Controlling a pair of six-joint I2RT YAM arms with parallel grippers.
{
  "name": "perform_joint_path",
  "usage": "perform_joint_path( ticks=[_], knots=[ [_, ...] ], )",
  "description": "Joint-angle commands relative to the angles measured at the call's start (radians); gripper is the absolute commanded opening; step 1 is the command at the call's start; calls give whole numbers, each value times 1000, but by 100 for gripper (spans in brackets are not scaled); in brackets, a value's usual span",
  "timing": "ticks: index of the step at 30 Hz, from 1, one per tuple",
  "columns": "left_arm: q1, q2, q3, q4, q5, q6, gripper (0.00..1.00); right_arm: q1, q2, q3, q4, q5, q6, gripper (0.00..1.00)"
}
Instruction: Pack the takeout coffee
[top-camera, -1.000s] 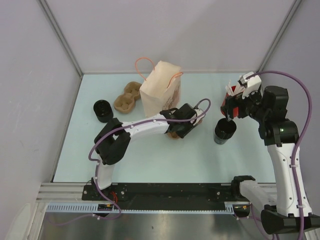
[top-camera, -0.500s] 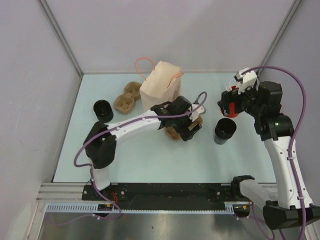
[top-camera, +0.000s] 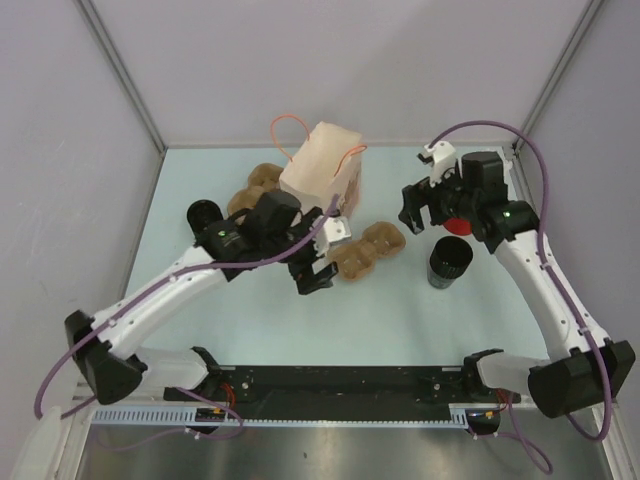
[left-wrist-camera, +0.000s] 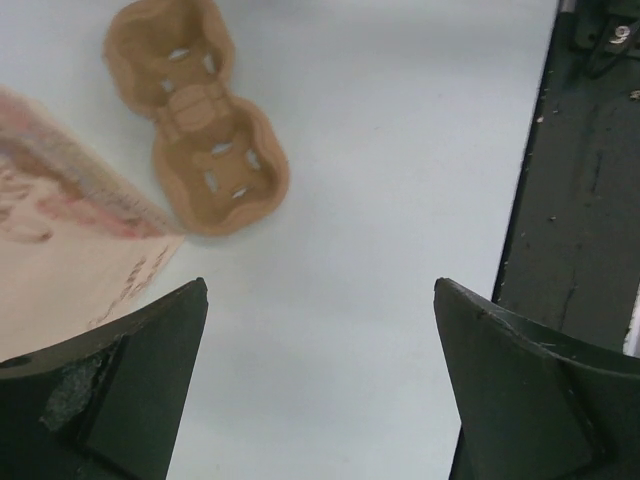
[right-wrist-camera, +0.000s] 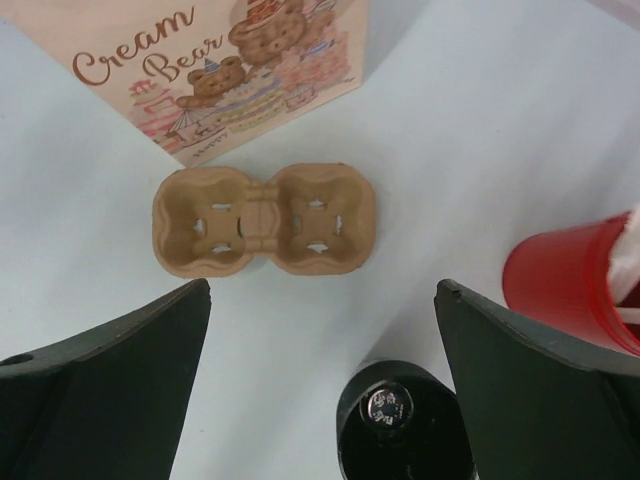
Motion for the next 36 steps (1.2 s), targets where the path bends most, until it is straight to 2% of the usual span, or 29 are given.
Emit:
perform_joint_path(
  ticks=[1,5,10,14,18,22,29,36],
  knots=[
    [113,-175,17,9,-58,49,99,90,74,25,25,29,-33,100],
    [227,-251,54,32,-139,48,99,172,177,25,26,62,-67,99],
    [356,-324,54,54,-225,33,99,196,335,25,57,43,-24,91],
    [452,-346,26,68,-218,-9,99,206,400,23,83,32,8,86],
    [576,-349,8,72,-185,-36,99,235,450,23,109,64,1,85],
    [650,-338,32,46,-144,-47,100,258,511,23,124,82,-4,85],
    [683,-332,74,-6,-141,-35,100,262,594,22,134,84,-16,83],
    [693,-349,32,22,-124,-64,99,267,625,23,146,99,-21,82]
  ],
)
